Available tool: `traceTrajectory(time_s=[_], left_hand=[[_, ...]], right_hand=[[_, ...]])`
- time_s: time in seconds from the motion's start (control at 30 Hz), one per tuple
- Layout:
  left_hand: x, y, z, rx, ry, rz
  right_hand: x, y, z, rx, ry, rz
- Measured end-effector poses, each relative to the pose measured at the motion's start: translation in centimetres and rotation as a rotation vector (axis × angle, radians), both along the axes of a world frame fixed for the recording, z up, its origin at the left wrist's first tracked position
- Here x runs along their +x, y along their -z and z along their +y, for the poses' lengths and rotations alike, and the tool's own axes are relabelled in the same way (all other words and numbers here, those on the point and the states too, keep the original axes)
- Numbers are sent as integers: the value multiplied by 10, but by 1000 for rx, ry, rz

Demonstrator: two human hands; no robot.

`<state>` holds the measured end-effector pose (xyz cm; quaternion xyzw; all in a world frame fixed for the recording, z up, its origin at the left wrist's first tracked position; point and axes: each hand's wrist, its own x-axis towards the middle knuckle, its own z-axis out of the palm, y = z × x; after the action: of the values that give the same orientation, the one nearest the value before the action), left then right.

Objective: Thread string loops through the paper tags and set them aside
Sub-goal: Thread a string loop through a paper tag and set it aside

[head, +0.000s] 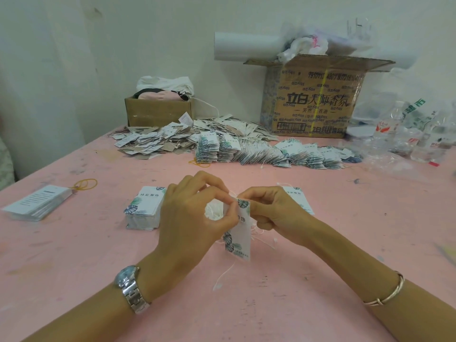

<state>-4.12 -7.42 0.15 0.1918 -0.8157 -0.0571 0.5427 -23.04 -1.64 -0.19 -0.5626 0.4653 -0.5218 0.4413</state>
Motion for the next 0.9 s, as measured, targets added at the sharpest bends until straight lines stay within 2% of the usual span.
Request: traceTrajectory(time_s=[0.1, 0.3, 0.67, 0.9], left_hand=[[1, -4, 0, 157, 78, 39], [4, -8, -2, 402, 125, 127], [8, -16, -2, 472, 202, 216], [8, -18, -7, 552, 272, 297]], right_hand=[[-7, -2, 0, 42, -66, 73], [-34, -6, 1, 103, -32, 87], [-61, -2, -2, 107, 214, 3], [-59, -9, -1, 54, 103, -125]])
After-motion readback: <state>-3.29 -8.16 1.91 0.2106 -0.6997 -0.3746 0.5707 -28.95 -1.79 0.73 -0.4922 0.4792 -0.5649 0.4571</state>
